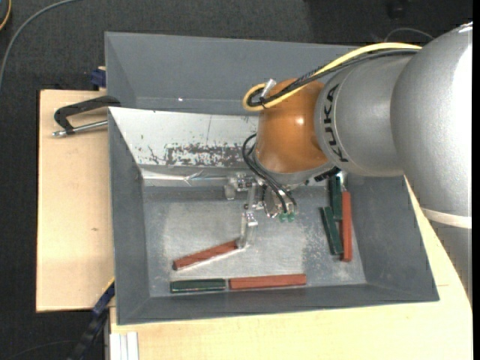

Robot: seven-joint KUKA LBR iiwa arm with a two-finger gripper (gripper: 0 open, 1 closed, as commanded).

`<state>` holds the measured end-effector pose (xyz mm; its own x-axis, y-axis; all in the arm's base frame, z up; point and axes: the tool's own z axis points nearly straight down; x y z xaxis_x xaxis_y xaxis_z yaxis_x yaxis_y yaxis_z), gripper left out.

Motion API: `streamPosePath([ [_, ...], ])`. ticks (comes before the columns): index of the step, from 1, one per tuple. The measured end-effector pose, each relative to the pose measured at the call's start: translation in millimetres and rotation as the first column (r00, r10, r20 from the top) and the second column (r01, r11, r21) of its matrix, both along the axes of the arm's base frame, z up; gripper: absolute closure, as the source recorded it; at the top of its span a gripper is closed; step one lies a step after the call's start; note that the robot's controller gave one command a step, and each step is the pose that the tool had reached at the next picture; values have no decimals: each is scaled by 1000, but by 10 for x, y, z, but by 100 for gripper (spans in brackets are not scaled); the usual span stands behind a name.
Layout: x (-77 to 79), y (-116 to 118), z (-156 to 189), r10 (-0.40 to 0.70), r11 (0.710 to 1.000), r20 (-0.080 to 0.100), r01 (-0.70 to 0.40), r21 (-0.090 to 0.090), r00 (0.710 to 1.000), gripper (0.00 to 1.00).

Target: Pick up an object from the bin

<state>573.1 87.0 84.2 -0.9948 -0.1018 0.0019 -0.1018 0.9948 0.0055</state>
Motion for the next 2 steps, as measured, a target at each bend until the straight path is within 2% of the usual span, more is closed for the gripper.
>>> streamPosePath([
  [1,-559,164,-134,250,968,1,-250,-4,968,0],
  [2,-162,775,-19,248,969,14,-248,-1,969,0],
])
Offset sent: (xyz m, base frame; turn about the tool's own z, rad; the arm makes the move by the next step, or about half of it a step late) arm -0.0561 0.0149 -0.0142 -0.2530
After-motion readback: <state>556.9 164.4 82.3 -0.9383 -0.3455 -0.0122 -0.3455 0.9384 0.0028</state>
